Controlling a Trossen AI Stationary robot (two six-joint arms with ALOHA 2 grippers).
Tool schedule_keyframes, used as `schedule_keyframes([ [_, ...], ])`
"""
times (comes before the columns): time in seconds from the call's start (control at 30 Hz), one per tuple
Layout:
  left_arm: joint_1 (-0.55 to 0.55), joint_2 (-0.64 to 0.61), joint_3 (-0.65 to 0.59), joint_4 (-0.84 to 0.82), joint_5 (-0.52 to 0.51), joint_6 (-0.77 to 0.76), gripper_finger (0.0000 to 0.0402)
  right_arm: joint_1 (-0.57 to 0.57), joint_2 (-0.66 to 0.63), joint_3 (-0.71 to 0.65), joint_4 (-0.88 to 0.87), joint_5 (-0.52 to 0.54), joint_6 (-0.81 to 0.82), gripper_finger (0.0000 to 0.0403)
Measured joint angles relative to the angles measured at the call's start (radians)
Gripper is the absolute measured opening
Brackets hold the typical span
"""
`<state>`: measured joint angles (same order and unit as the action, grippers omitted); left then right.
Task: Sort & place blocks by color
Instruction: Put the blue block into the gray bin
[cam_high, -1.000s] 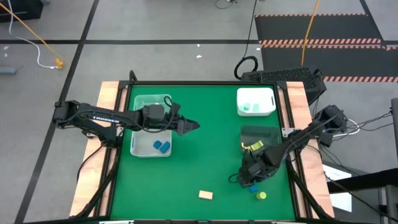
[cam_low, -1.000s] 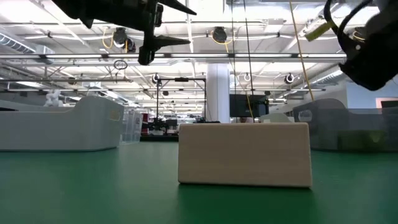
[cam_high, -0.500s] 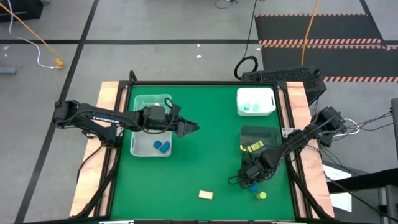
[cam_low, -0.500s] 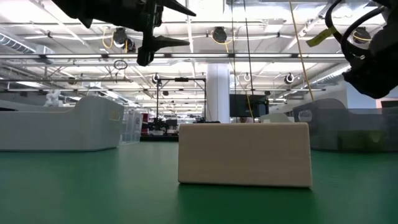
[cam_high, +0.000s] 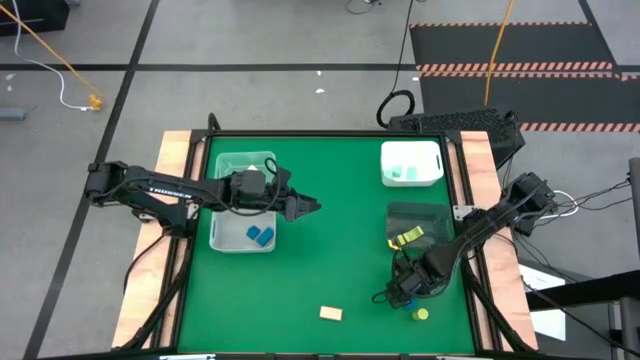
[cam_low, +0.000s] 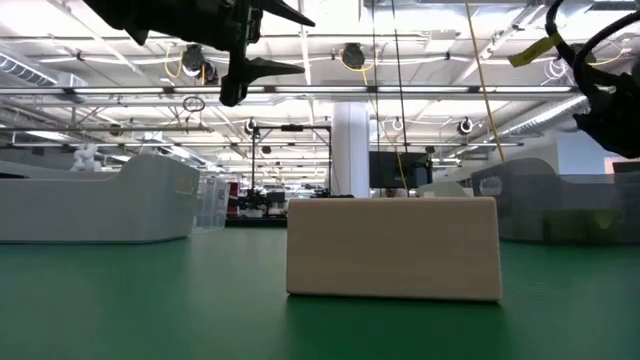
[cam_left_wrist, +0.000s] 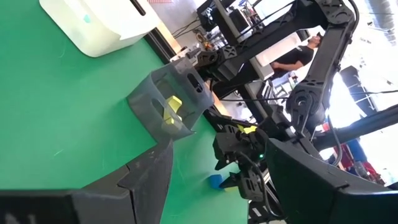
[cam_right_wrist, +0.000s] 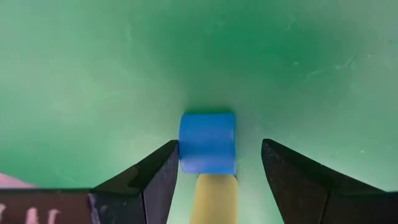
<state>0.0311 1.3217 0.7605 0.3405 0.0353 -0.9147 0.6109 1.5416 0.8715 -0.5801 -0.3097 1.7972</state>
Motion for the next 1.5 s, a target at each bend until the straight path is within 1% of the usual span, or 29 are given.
schedule_keyframes([
  [0.17, 0.000, 0.000, 0.000, 0.000, 0.000, 0.001, 0.0255, 0.005, 0.028, 0.000, 0.004, -0.002, 0.008, 0.0216],
  [0.3, 0.000, 0.000, 0.000, 0.000, 0.000, 0.004, 0.0255, 0.016, 0.064, 0.003, 0.015, -0.007, -0.007, 0.0198],
  [0.47, 0.000, 0.000, 0.000, 0.000, 0.000, 0.020, 0.0255, 0.021, 0.075, 0.001, 0.023, -0.011, -0.011, 0.0154],
  [0.57, 0.000, 0.000, 0.000, 0.000, 0.000, 0.028, 0.0255, 0.021, 0.061, 0.001, 0.026, -0.013, -0.053, 0.0119],
  [0.6, 0.000, 0.000, 0.000, 0.000, 0.000, 0.031, 0.0255, 0.022, 0.055, 0.001, 0.030, -0.012, -0.077, 0.0114],
  [0.83, 0.000, 0.000, 0.000, 0.000, 0.001, 0.028, 0.0255, 0.003, -0.012, -0.001, 0.079, 0.000, -0.230, 0.0115],
  [0.9, 0.000, 0.000, 0.000, 0.003, 0.000, 0.017, 0.0255, -0.010, -0.022, -0.001, 0.132, 0.021, -0.286, 0.0115],
  [1.0, 0.000, 0.000, 0.000, 0.014, 0.000, 0.027, 0.0255, -0.038, -0.037, -0.001, 0.180, 0.104, -0.355, 0.0115],
  [1.1, -0.008, 0.000, 0.000, 0.034, 0.000, 0.092, 0.0255, -0.074, -0.051, 0.000, 0.192, 0.214, -0.432, 0.0115],
  [1.2, -0.023, 0.000, 0.000, 0.069, 0.001, 0.173, 0.0255, -0.111, -0.075, 0.000, 0.190, 0.318, -0.557, 0.0117],
  [1.27, -0.033, 0.000, 0.000, 0.104, 0.002, 0.194, 0.0255, -0.140, -0.094, 0.000, 0.190, 0.400, -0.657, 0.0117],
  [1.4, -0.037, 0.000, 0.000, 0.140, 0.003, 0.163, 0.0255, -0.209, -0.144, 0.000, 0.198, 0.570, -0.842, 0.0116],
  [1.5, -0.030, 0.000, 0.000, 0.141, 0.002, 0.099, 0.0255, -0.269, -0.191, 0.000, 0.273, 0.693, -0.998, 0.0116],
])
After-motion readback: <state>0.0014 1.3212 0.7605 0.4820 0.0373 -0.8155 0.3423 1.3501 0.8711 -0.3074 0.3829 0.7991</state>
